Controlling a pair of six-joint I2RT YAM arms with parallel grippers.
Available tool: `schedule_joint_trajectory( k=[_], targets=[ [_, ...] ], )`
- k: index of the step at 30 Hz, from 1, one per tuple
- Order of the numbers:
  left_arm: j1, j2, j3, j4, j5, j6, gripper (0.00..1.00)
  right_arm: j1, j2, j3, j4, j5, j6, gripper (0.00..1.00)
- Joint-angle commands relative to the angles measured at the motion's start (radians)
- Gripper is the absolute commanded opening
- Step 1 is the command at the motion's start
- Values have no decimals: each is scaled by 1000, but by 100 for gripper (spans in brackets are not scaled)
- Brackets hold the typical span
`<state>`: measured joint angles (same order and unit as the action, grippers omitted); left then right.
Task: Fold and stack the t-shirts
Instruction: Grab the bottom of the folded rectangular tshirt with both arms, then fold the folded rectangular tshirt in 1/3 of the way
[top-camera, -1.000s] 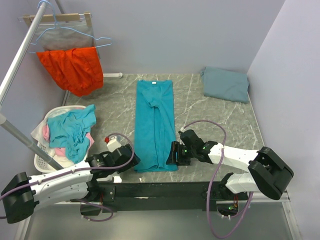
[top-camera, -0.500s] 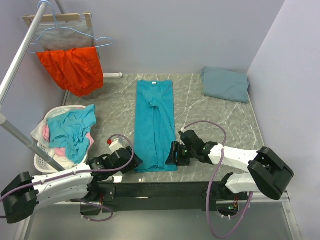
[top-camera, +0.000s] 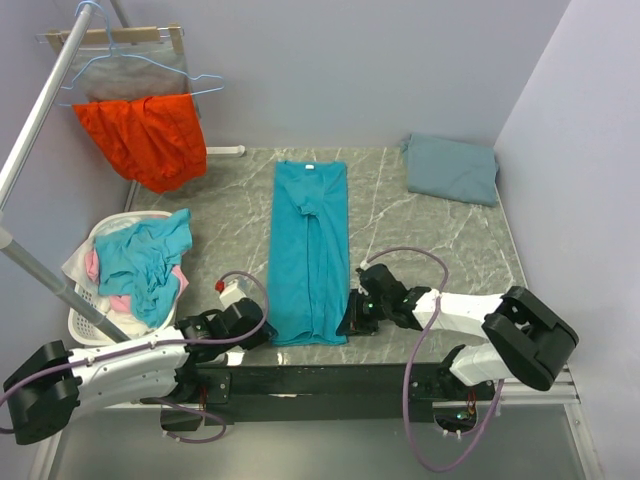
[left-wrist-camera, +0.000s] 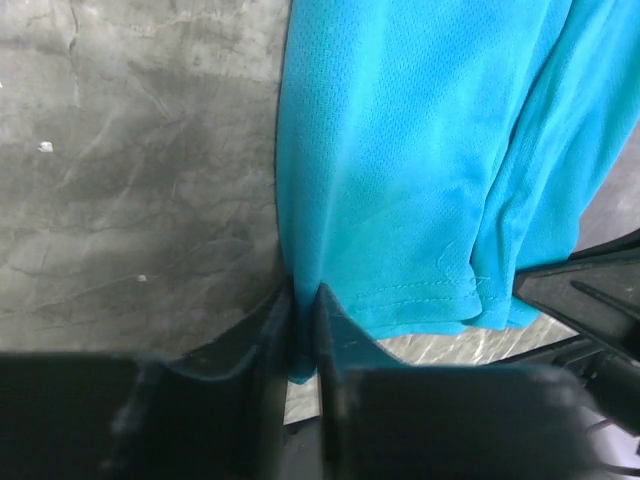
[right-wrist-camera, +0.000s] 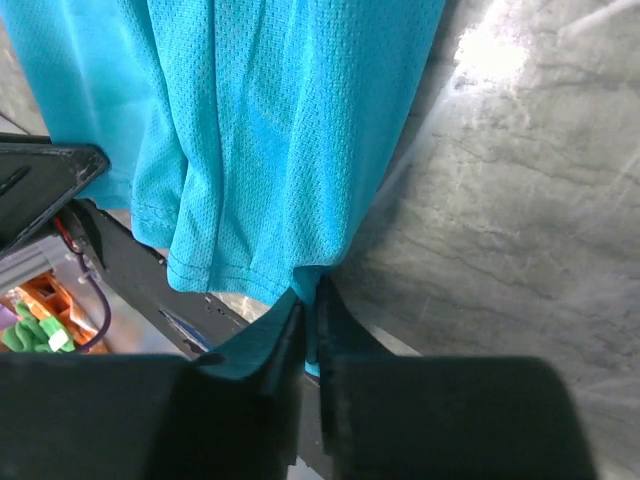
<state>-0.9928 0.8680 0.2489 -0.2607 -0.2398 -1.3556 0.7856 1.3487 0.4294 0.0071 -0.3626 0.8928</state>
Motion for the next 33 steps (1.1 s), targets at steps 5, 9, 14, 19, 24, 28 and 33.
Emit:
schedule_joint_trajectory(
  k=[5,9,14,19,24,28,33],
  targets=[
    [-7,-33,42,-70,5,19,1,6,-103,-17,-120,80,-9,0],
    [-13,-72,64,-127,16,21,1,7,-177,-40,-170,67,-6,0],
    [-41,-72,124,-173,19,10,1,7,-214,0,-245,19,-75,0],
    [-44,-20,234,-205,-44,38,1,6,-184,130,-327,62,-149,6],
    [-38,118,345,-204,-157,97,1,-35,-113,262,-363,120,-204,9],
    [11,224,437,-189,-193,159,1,-101,-51,351,-388,134,-270,10],
    [170,305,469,-60,-135,280,1,-209,53,426,-387,96,-336,11]
  ],
)
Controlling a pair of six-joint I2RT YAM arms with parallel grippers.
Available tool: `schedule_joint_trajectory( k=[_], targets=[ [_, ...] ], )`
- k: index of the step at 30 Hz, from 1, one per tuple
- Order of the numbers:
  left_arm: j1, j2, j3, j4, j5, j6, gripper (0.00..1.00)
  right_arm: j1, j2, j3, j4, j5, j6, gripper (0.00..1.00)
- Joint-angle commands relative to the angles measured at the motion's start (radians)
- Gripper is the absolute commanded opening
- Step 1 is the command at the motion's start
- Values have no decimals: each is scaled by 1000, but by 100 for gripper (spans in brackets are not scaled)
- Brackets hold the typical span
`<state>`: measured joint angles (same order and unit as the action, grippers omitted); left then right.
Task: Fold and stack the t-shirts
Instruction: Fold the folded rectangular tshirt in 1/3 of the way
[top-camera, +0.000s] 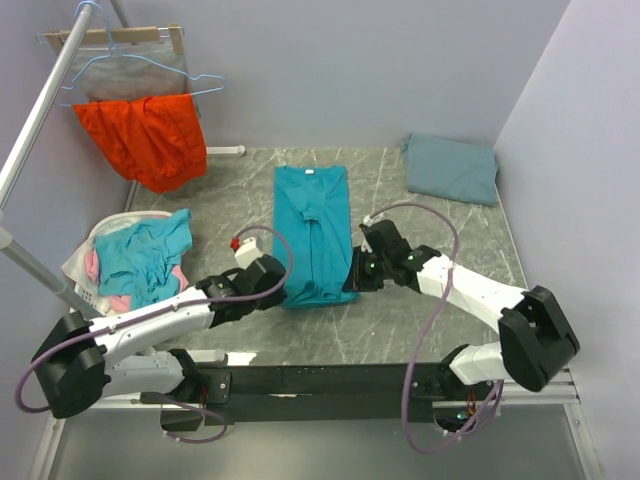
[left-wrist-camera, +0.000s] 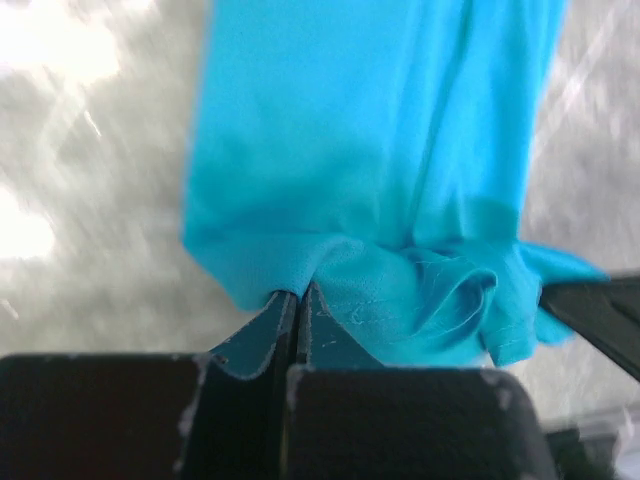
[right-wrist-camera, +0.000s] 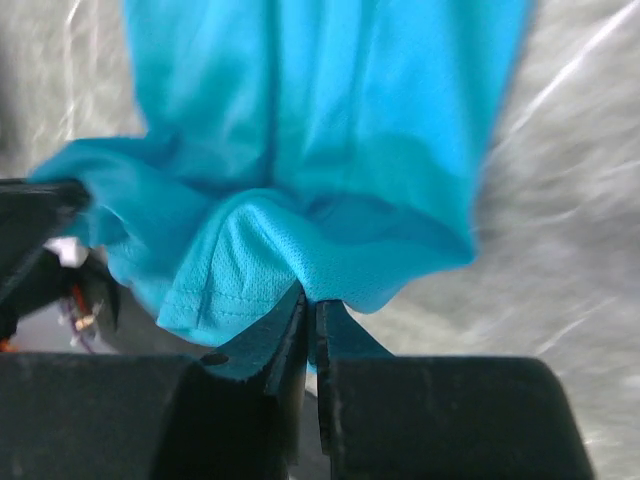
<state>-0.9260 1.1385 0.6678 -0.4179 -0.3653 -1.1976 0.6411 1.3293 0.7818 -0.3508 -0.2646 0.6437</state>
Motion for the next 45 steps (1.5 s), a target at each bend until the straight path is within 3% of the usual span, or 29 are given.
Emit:
schedule_joint_trajectory(
  k=[1,6,13,20,22,23,24,25,26,28,33,39,45],
  targets=[
    [127,59,65,114,2,139,2,-75,93,106,-34,-8,-111,11],
    [237,159,128,221,54,234,3,-133,241,223,-33,-47,-173,12],
    [300,384,223,284,134,288,1,-187,413,358,-43,-76,-214,13],
    [358,461,259,306,146,308,1,-230,531,467,-65,-93,-243,13],
    [377,471,265,317,149,317,1,-235,545,500,-71,-88,-246,22],
    [383,474,269,326,150,331,11,-242,553,511,-74,-79,-248,30],
    [392,478,283,327,154,340,24,-244,551,522,-65,-65,-249,49],
    [395,484,291,323,144,348,41,-248,545,524,-57,-27,-250,54],
    [397,480,299,323,135,360,75,-261,518,524,-47,-12,-248,56],
    [397,452,300,323,83,363,86,-276,470,485,19,24,-237,63],
    [398,347,276,337,78,386,91,-288,360,429,46,-53,-228,66],
    [397,294,201,350,345,349,92,-248,320,318,75,-185,-185,67],
    [375,267,86,410,428,297,92,-190,292,258,108,-191,-147,67]
  ],
)
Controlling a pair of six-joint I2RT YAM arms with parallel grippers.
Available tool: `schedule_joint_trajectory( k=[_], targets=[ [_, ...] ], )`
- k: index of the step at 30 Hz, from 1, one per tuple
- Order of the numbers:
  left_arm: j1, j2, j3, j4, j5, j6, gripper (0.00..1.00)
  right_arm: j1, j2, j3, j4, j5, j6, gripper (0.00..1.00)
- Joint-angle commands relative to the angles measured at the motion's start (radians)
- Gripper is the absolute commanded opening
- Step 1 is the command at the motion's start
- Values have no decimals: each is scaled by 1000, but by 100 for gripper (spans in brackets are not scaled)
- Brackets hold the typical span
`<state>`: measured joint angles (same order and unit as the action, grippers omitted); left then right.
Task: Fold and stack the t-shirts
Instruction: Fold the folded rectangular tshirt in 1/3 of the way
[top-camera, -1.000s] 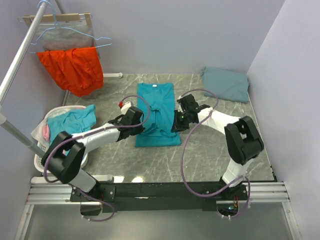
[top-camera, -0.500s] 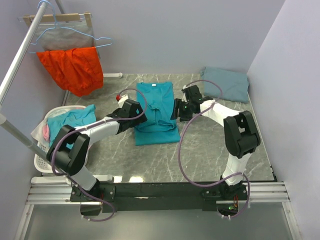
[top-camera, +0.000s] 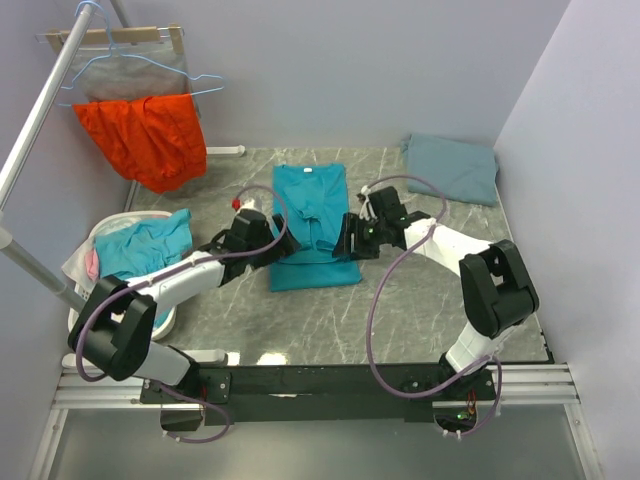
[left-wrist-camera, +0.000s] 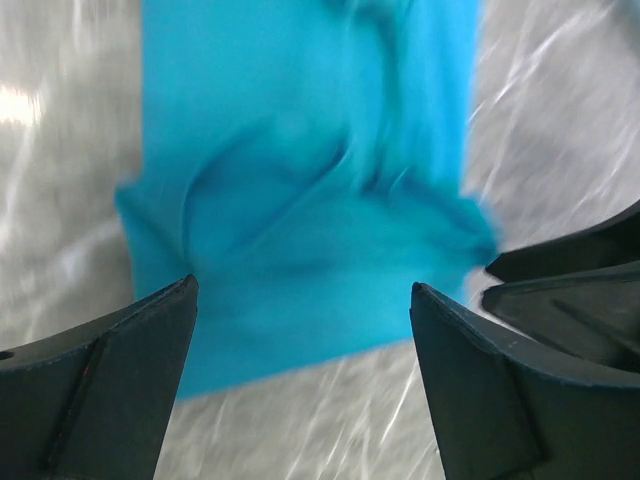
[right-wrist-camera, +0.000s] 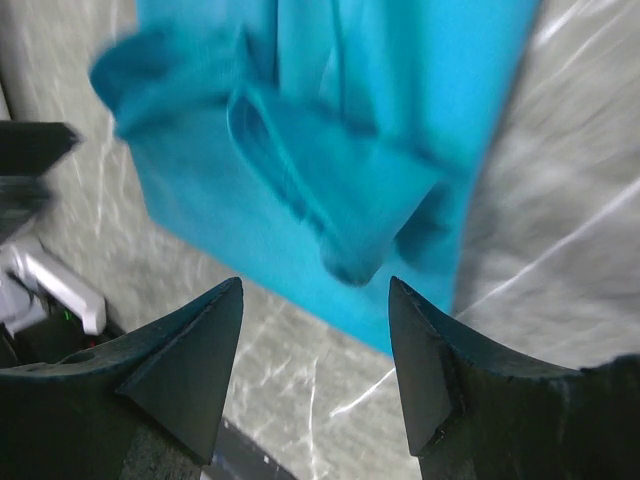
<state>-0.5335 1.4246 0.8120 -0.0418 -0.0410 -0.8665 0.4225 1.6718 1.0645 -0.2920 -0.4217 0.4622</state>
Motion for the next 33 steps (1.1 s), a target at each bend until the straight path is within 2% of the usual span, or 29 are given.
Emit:
schedule_joint_trajectory(
  k=[1,9,21,24,33],
  targets=[
    [-23,-21,-62,58,98,-37,93,33,-50,-29,57,-41,41,67],
    [-46,37,-42,86,84,-40,93,48,5,-15,96,-48,59,67],
    [-45,201,113,77,44,18,94,41,123,146,53,-31,18,68],
    [-36,235,160,68,-2,44,94,36,161,195,39,-34,9,68],
    [30,322,256,80,-5,86,94,6,275,314,11,9,-17,68]
  ],
)
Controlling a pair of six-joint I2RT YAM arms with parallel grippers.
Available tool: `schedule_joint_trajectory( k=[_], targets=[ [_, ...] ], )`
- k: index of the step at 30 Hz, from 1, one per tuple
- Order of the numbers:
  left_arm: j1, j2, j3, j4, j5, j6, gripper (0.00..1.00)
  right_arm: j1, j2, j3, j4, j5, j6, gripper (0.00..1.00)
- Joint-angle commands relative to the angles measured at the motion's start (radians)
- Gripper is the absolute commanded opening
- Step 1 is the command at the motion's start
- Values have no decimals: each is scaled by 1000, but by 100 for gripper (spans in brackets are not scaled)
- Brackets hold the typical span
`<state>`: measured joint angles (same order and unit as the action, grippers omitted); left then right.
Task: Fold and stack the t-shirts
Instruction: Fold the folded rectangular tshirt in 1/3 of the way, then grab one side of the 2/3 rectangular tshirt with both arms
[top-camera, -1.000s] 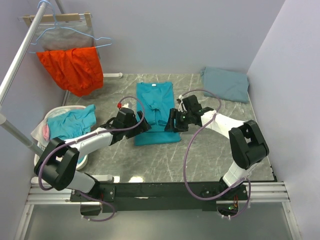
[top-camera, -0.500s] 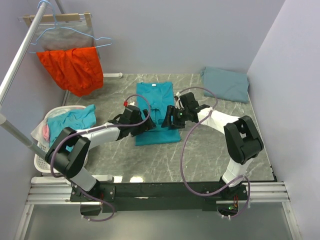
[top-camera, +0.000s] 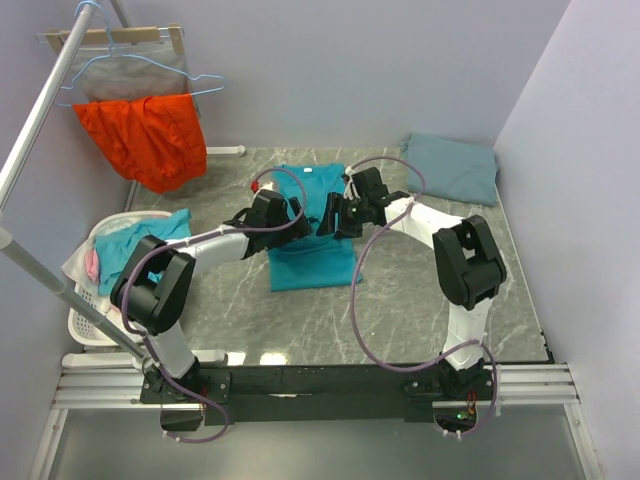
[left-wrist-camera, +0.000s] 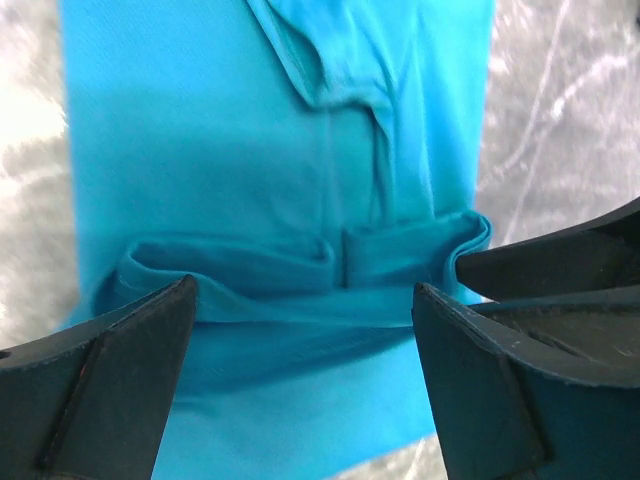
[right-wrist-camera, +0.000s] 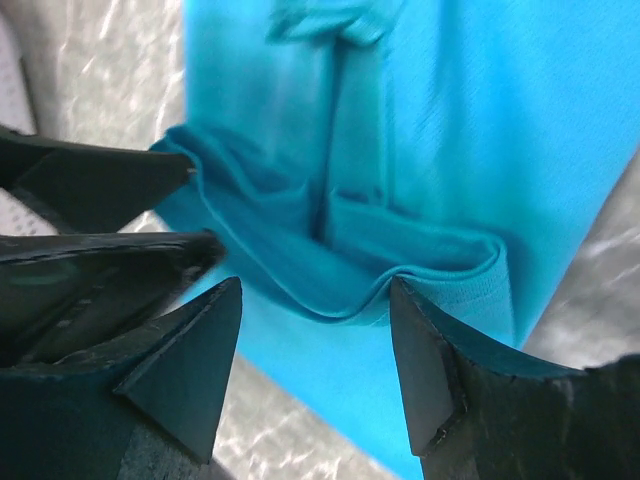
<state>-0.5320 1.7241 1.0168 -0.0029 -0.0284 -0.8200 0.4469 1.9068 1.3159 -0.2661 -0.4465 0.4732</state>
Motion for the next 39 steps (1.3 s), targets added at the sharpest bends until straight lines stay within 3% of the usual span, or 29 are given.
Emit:
schedule_joint_trajectory(
  k=[1,13,22,30,39],
  targets=[
    [44,28,60,47,-15,44,94,-25,55,80,-18,41,-33,68],
    [98,-135,68,55,-15,117,95,-103,-6,80,11,29,-67,68],
    [96,-256,-119,122,195,75,96,-91,-124,-75,59,-79,-41,68],
    [98,-149,-176,263,329,41,96,-63,-72,-93,94,-130,-27,68],
    [96,-28,-104,245,260,96,95,-63,24,-40,73,-87,-47,69]
  ],
)
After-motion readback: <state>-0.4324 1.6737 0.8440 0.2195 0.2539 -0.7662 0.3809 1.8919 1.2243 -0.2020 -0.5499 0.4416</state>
